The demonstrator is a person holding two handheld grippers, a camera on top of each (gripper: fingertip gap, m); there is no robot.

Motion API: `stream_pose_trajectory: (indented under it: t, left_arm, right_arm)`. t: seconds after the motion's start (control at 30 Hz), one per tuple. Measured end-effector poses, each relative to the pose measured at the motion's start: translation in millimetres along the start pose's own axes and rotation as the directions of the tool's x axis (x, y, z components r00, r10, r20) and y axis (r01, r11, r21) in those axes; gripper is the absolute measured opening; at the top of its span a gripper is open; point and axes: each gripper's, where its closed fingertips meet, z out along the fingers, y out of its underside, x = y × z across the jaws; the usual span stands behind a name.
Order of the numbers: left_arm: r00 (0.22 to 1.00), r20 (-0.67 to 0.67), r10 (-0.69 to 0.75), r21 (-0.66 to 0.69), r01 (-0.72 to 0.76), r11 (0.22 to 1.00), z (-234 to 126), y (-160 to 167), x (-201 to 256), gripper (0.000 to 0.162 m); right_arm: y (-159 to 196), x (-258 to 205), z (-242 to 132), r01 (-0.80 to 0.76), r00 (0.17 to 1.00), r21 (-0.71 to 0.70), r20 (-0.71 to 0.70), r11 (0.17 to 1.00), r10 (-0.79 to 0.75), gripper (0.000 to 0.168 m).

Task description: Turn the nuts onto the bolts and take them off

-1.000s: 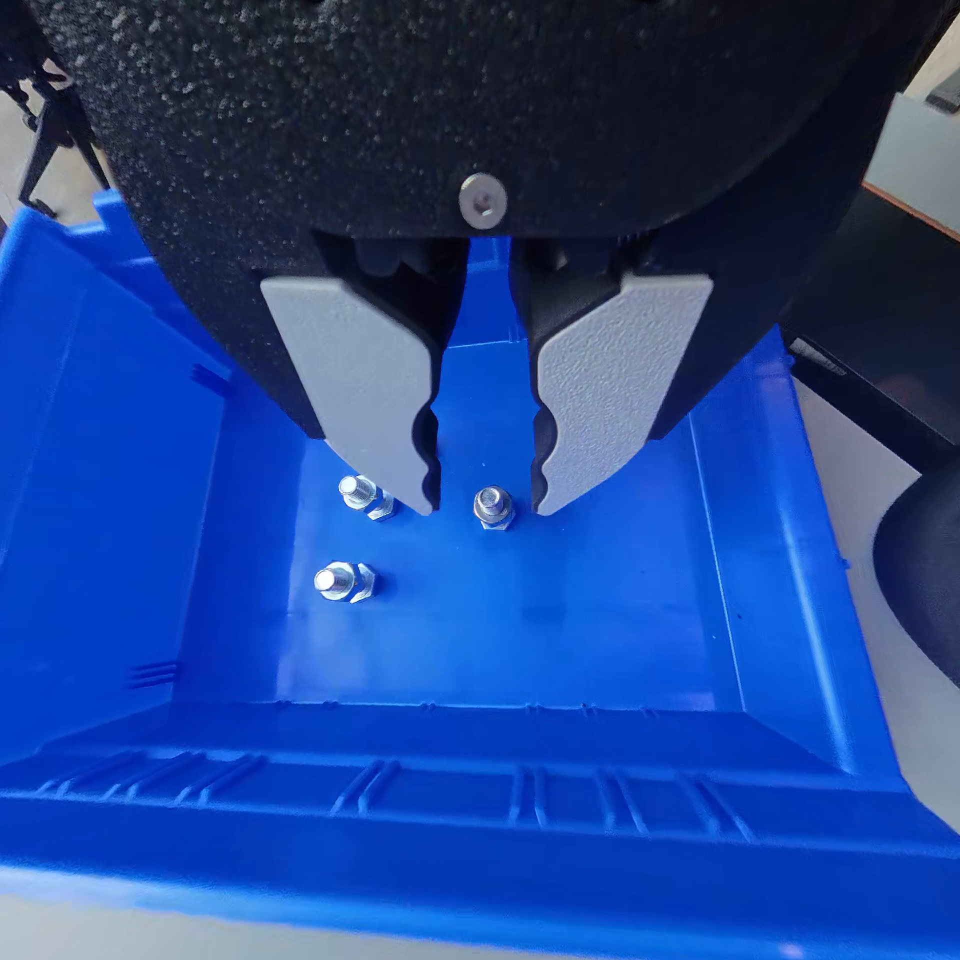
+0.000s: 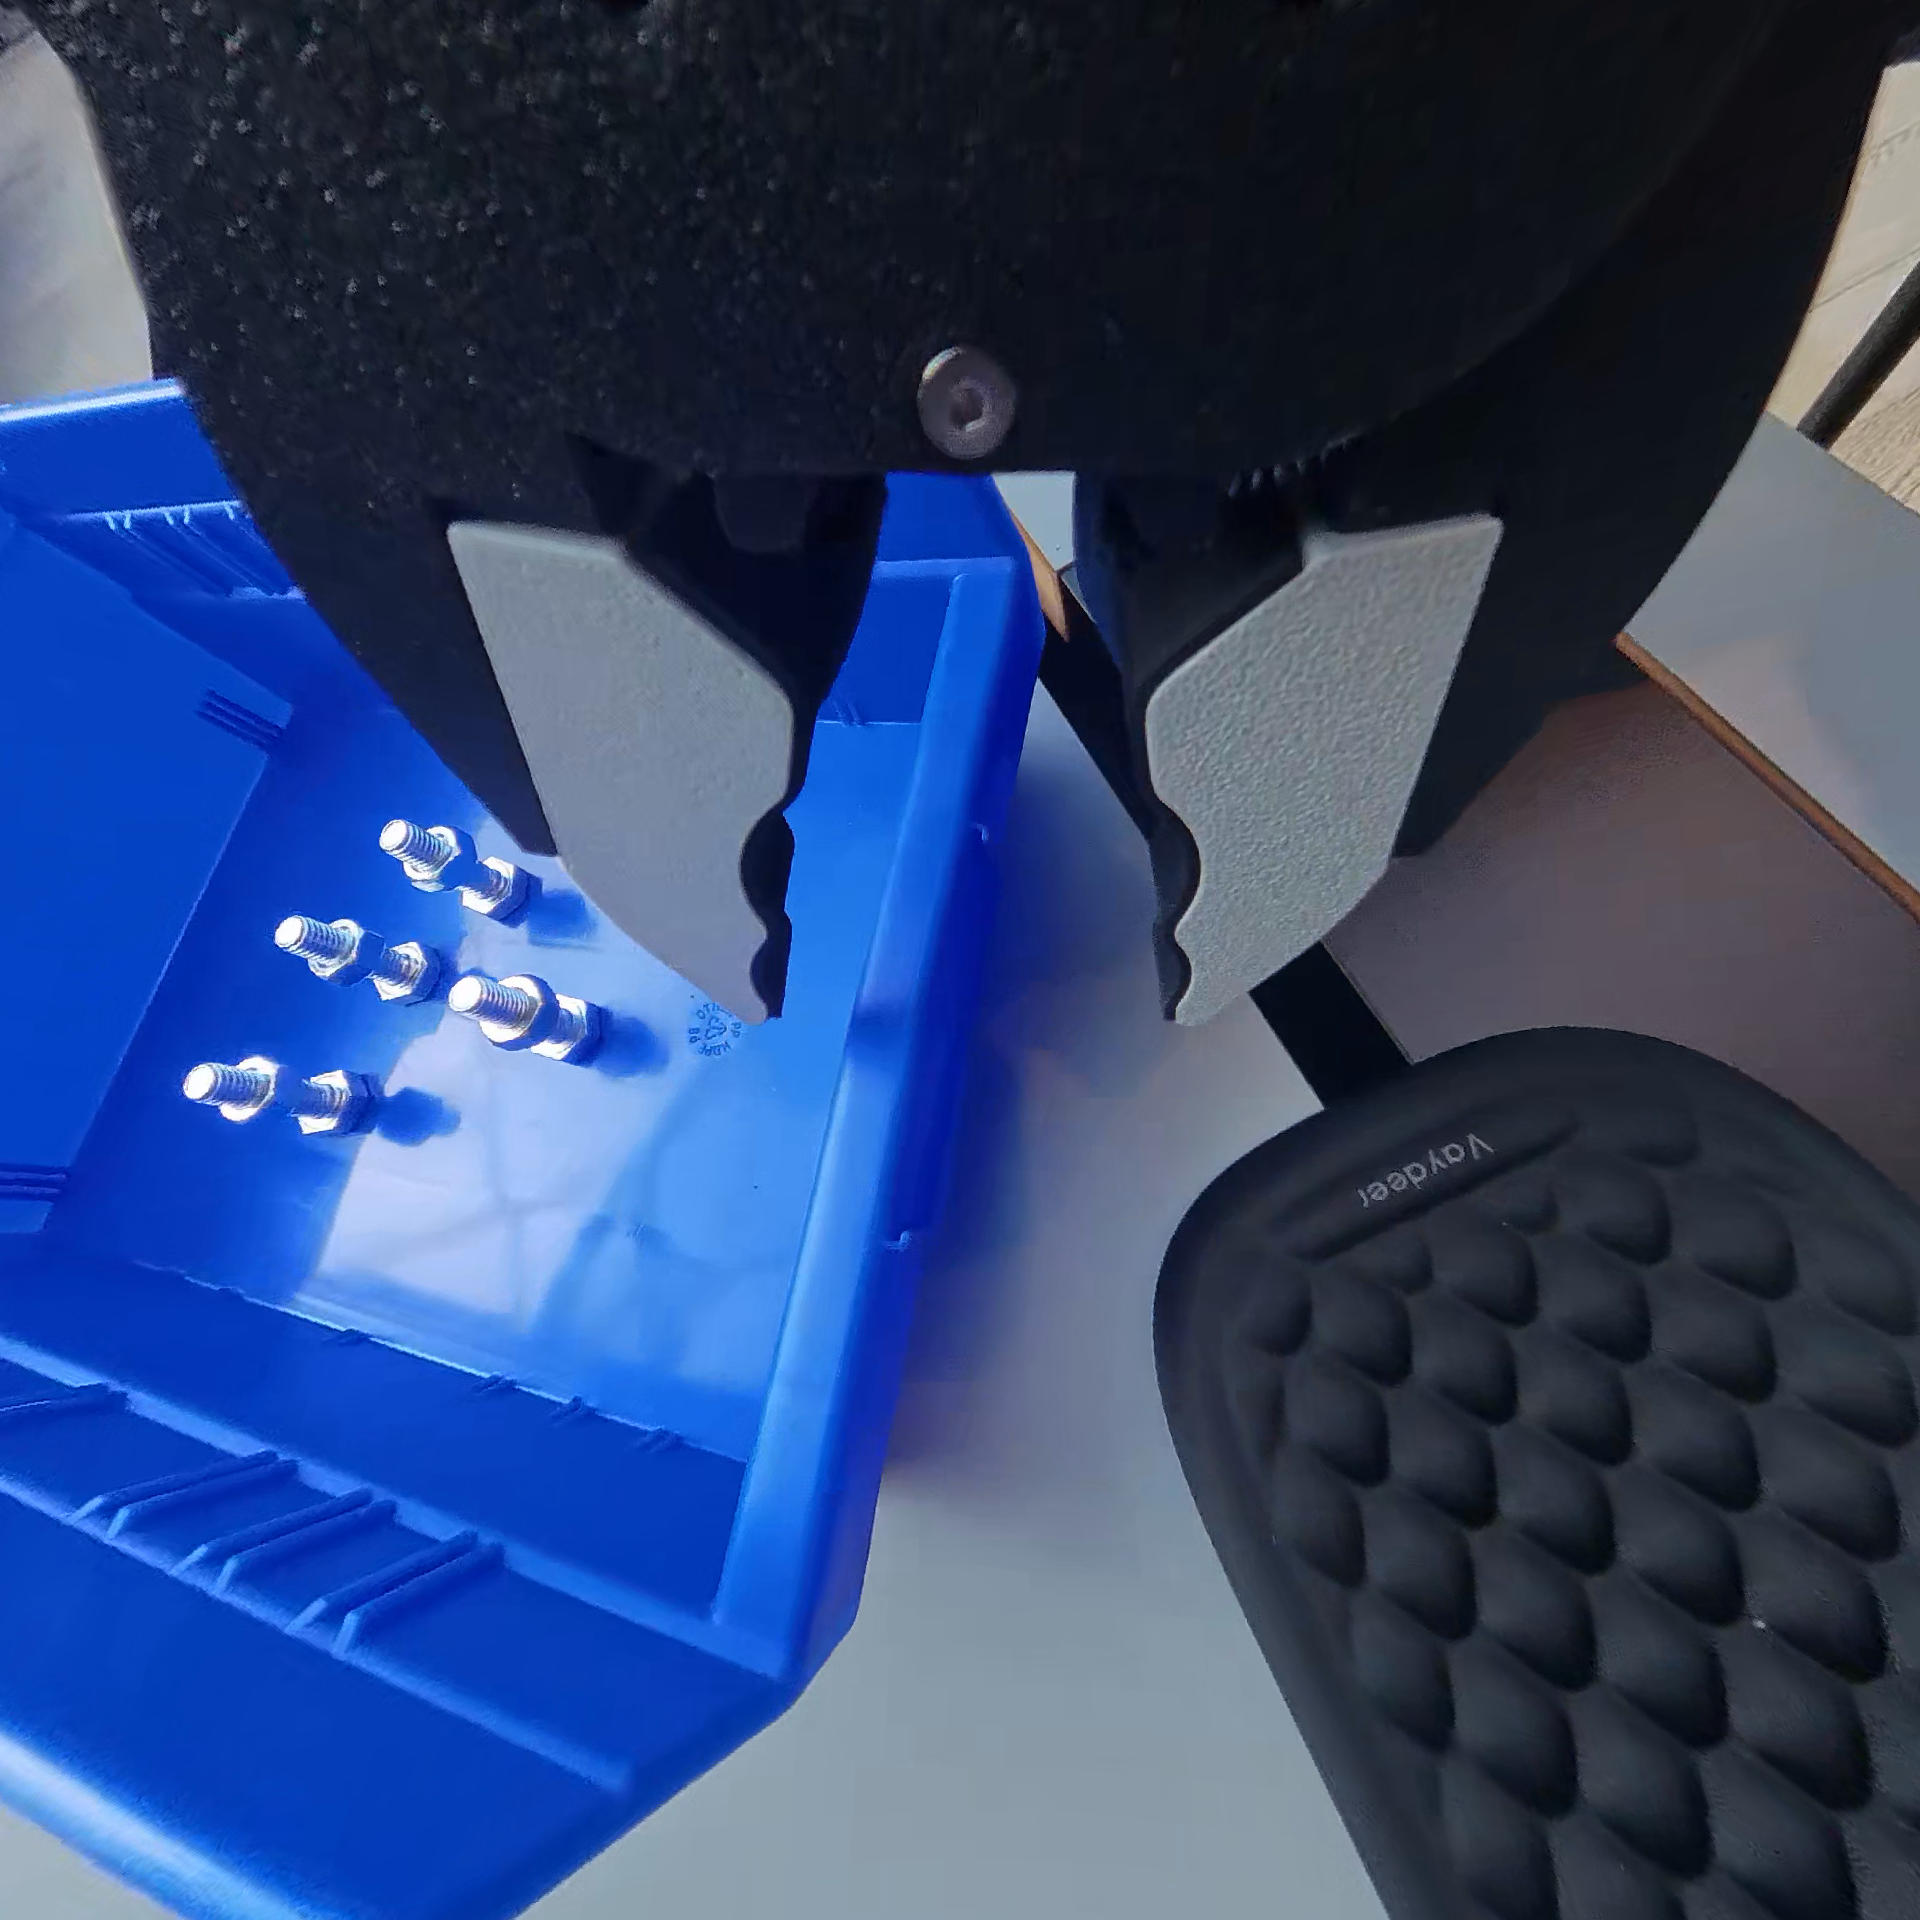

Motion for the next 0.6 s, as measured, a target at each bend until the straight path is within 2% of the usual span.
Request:
stream_pose_trajectory:
  t: [0.27,0.47,0.6]
  left_arm:
    - [0.985,-0.174,0.002,-0.19,-0.035,0.981,34.2,25.8,14.5,0.068]
    - [0.979,-0.203,0.002,-0.234,-0.051,0.971,48.5,36.5,17.7,0.057]
    - [0.98,-0.2,0.001,-0.238,-0.05,0.97,54.5,38.3,16.5,0.045]
  right_arm:
    - [4.9,-0.3,19.1,0.014,0.999,-0.114,0.05,0.993,-0.008,0.065]
    - [10.1,0.6,32.6,0.003,0.998,-0.146,0.068,0.989,0.008,0.062]
    - [16.1,2.6,38.6,0.003,0.998,-0.178,0.064,0.984,0.008,0.052]
